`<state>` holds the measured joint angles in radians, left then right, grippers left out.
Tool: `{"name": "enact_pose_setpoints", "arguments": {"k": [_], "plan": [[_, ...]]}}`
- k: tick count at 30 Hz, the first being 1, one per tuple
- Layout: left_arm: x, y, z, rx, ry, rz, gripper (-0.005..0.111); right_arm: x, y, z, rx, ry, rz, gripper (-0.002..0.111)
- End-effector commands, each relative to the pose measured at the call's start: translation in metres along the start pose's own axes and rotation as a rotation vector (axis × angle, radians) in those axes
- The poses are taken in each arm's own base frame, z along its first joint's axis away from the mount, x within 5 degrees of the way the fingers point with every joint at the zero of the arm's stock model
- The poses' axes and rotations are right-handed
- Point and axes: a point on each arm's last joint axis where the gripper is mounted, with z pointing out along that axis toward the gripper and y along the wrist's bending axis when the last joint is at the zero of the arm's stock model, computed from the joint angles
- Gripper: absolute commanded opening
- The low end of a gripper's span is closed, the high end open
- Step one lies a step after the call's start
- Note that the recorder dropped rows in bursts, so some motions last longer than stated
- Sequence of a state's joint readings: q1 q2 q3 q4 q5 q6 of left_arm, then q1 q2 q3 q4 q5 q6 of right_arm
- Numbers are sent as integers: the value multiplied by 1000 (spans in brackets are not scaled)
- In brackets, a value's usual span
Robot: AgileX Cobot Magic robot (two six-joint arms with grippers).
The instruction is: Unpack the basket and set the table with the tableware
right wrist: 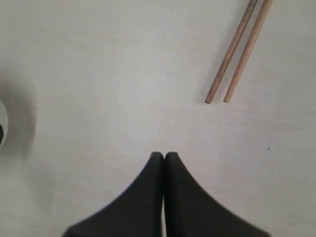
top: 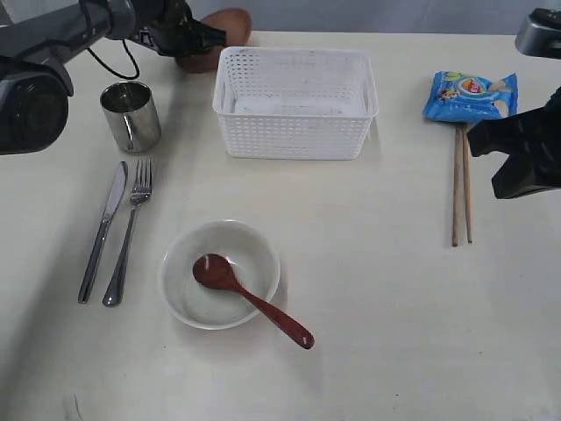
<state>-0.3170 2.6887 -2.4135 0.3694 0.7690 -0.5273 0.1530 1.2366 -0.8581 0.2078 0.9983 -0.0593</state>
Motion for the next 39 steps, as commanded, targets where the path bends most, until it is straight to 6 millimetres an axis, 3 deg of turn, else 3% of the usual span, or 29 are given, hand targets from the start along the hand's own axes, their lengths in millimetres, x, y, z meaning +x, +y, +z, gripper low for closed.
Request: {"name": "enact_pose_setpoints", "arguments": {"k": [1, 8, 17, 27, 39], "plan": [[-2, -2, 0, 6, -29, -16, 0, 2, 0, -2, -1, -5, -16, 0], [-7, -7, -3, 33, -75, -8, 0, 1, 0, -2, -1, -11, -16, 0], [-20, 3, -12, -43, -154, -25, 0, -1, 0, -2, 0, -29, -16, 0], [-19, 30, -6, -125, -100, -40, 0, -1, 0, -2, 0, -29, -16, 0], [-14, 31, -1, -43, -21, 5, 0, 0, 1, -2, -9, -22, -10, 0]]}}
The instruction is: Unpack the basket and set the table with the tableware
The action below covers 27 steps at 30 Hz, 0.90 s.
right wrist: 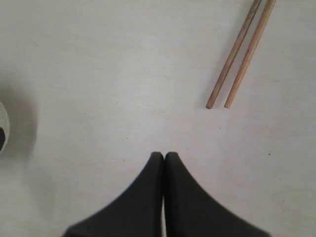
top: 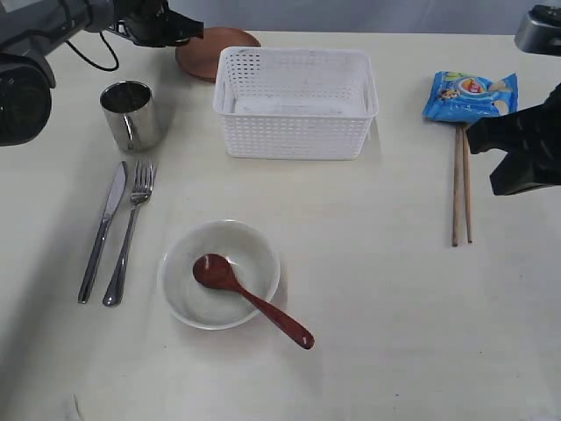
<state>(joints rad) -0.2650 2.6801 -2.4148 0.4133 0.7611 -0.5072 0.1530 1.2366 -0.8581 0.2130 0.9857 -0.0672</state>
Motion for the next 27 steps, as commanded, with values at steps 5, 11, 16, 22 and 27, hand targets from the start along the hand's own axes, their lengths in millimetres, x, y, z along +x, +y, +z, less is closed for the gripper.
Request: {"name": "enact_pose_setpoints", "arguments": {"k": [5, 11, 16, 22, 27], "plan": [[3, -4, -3, 50, 55, 12, 0, 1, 1, -2, -5, -6, -5, 0], [12, -6, 2, 56, 112, -4, 0, 2, 1, -2, -10, 4, -14, 0], [12, -14, 0, 111, 103, -29, 0, 3, 2, -2, -21, 7, -16, 0], [9, -30, -3, 158, 50, -37, 0, 3, 2, -2, -21, 11, -19, 0], [11, -38, -3, 183, 34, -31, 0, 3, 2, -2, -22, 12, -20, 0]]}}
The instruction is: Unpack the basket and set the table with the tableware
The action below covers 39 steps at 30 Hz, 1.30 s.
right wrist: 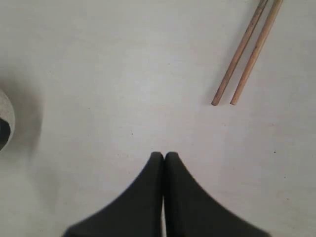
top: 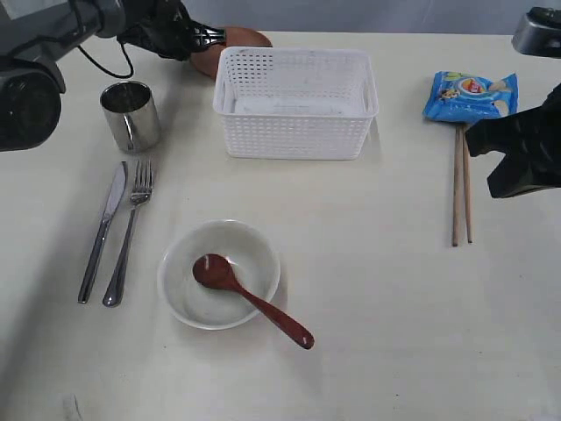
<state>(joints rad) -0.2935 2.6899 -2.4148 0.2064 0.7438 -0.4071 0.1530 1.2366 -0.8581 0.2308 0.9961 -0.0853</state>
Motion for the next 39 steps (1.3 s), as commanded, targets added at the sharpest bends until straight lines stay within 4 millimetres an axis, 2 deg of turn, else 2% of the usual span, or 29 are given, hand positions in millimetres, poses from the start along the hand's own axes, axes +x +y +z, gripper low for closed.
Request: {"name": "enact_pose_setpoints", "arguments": {"k": [1, 8, 13, 22, 33, 36, 39], "plan": [[2, -11, 2, 41, -18, 0, 0, 3, 1, -2, -6, 2, -11, 0], [13, -31, 8, 97, -14, 49, 0, 4, 2, -8, -6, -30, -19, 0], [19, -59, 5, 144, -43, 115, 0, 6, 3, -13, -5, -49, -24, 0], [23, -74, 2, 175, -49, 143, 0, 6, 3, -13, -6, -47, -24, 0], [14, -97, -17, 301, -78, 210, 0, 6, 3, -13, -5, -49, -24, 0], [7, -97, -27, 298, -76, 224, 0, 5, 3, -13, -5, -54, -24, 0], [-6, -88, -42, 255, -89, 257, 0, 3, 2, -13, -2, -85, -23, 0]]}}
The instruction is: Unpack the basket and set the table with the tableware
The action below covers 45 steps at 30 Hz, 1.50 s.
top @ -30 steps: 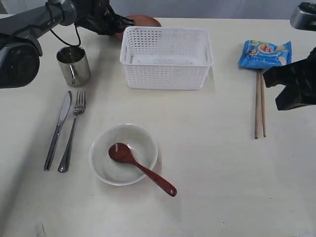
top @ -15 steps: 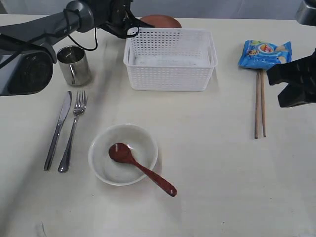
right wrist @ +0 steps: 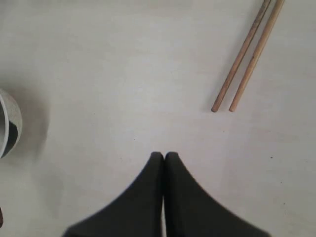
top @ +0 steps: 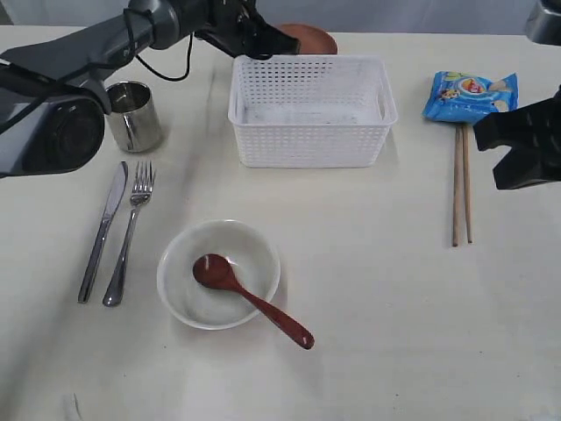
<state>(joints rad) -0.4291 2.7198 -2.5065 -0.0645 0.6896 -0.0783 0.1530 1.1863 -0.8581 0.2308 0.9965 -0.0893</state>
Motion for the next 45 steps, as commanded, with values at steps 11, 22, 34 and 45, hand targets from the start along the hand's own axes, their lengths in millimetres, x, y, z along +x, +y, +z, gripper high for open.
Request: {"name": "enact_pose_setpoints", "arguments": {"k": [11, 22, 34, 45], "plan": [[-50, 22, -88, -88, 36, 16, 0, -44, -12, 9, 108, -294, 42, 0], [-75, 21, -151, -95, 20, 9, 0, -151, -46, 23, 137, -313, 125, 0], [-106, 16, -222, -123, -143, 44, 0, -238, -69, 77, -78, -278, 22, 0], [-124, 11, -266, -125, -289, 80, 0, -280, -76, 152, -235, -353, -40, 0]]}}
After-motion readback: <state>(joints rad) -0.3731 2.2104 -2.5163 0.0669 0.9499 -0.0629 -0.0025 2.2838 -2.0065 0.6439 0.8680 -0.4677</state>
